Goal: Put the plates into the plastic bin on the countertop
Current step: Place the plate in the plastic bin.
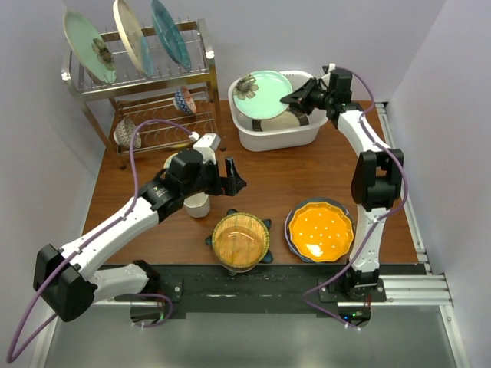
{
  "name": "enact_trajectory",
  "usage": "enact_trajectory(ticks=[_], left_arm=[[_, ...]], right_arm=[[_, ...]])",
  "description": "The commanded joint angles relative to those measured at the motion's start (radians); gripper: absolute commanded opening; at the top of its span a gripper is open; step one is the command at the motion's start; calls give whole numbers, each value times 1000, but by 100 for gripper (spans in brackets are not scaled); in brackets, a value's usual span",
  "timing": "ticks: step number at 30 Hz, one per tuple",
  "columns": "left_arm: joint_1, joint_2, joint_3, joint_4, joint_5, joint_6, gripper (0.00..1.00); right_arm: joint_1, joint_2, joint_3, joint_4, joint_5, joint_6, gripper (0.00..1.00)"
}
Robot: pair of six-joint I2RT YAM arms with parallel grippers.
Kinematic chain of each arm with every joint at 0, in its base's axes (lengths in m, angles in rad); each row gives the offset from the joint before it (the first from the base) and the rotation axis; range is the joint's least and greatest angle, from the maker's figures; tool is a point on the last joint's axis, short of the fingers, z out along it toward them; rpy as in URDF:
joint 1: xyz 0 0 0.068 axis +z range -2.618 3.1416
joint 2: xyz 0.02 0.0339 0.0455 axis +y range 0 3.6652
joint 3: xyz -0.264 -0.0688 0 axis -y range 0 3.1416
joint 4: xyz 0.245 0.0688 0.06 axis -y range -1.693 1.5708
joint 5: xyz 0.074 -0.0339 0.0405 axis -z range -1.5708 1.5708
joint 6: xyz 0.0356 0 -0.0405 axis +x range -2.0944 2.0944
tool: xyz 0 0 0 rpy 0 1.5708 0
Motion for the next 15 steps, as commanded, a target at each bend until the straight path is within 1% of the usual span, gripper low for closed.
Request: enact_trajectory(ticks=[1,10,15], left_arm=[[10,-35,5,1,-20,25,100],[8,-34,14,-13,-22,37,100],[10,-26,19,-16,-15,42,100]], right_arm=[[-7,-5,130,-2,12,-21,0],[-11,76,241,-125,87,-75,0],[-13,125,293,-148,105,-64,0]])
